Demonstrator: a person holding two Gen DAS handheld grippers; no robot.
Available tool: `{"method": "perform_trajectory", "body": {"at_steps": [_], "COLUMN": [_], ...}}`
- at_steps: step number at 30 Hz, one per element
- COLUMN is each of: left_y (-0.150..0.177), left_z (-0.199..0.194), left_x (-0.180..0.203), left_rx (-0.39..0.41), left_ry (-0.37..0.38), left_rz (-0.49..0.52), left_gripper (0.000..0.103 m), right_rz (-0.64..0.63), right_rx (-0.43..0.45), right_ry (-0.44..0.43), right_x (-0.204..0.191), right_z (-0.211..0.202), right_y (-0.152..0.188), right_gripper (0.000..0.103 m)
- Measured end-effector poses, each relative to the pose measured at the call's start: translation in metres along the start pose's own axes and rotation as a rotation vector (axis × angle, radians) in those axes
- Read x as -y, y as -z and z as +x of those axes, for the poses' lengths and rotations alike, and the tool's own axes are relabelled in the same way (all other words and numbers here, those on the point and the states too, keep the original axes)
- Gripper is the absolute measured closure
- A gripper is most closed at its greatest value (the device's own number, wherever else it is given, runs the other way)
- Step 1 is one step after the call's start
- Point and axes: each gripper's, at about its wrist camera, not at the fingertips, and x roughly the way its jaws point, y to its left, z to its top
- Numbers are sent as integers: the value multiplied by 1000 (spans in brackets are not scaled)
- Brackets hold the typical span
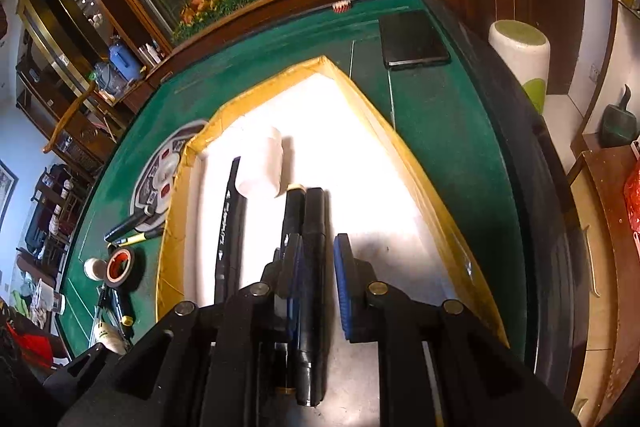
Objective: Organize rigid objects
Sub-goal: 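Lower the bracket into the tray with the left tool while the right tool lowers the marker, open both, then grasp the white green-labelled bottle with the right tool while the left tool grasps a white pen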
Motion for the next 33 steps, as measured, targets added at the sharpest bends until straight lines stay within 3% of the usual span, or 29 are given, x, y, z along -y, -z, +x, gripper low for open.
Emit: {"method": "perform_trajectory", "body": {"at_steps": [13, 23, 28, 33], "left_y": [12, 59, 92, 129], "left_z": [-66, -126, -142, -141], "left_x": [-37, -112, -160, -216], "left_rx": [118, 218, 219, 181], "left_ry": [1, -68, -147, -222], "left_rz": [-72, -218, -316, -445], "left_gripper": [28, 25, 24, 24], "right_rz": [-11, -145, -268, -441], "right_rx": [75, 170, 97, -46], "right_ry": [-34, -100, -233, -387], "right_x": [-6, -48, -92, -148], "right_z": [-16, -30, -28, -17], "right_y": [-2, 9, 25, 53], "right_gripper": [87, 87, 79, 77]}}
